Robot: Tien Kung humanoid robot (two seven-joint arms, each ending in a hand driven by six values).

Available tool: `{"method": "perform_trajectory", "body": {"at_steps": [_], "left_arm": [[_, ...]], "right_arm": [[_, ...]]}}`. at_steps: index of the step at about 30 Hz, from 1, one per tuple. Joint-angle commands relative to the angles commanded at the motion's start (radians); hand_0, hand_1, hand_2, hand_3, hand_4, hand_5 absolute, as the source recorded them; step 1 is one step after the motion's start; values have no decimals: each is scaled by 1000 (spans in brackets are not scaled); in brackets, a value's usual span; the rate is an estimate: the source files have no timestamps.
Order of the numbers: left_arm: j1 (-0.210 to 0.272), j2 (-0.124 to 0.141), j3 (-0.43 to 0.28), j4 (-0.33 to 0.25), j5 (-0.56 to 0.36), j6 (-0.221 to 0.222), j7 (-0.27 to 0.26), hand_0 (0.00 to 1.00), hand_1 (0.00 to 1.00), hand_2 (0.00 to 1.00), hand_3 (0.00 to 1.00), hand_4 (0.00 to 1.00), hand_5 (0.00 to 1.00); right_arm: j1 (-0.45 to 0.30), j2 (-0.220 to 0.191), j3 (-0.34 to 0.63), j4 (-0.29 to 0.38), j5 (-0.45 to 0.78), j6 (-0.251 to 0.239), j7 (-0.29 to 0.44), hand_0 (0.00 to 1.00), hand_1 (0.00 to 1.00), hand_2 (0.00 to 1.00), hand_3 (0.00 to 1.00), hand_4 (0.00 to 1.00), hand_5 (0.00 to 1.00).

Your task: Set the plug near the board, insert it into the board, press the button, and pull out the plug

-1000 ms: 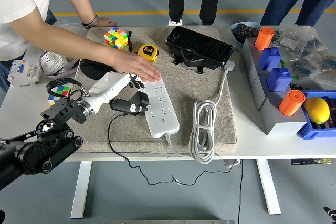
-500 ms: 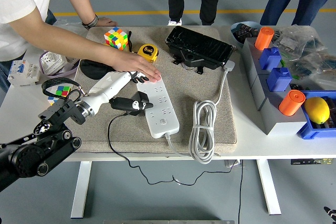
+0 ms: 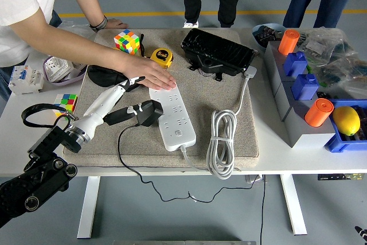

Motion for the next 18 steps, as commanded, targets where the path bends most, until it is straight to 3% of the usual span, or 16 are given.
{"method": "perform_trajectory", "body": {"at_steps": [8,18], "left_arm": [[51,-3,0,-21,86,14,8,911,949,952,909,978,998],[77,8,28,-59,126,12,27,910,947,949,904,976,998]], "right_arm": [[-1,-4,-6,1,1,-3,6,598,596,585,547,902,308],[-4,-5,-3,2,3,-5,9,600,595,585,548,901,307]]}}
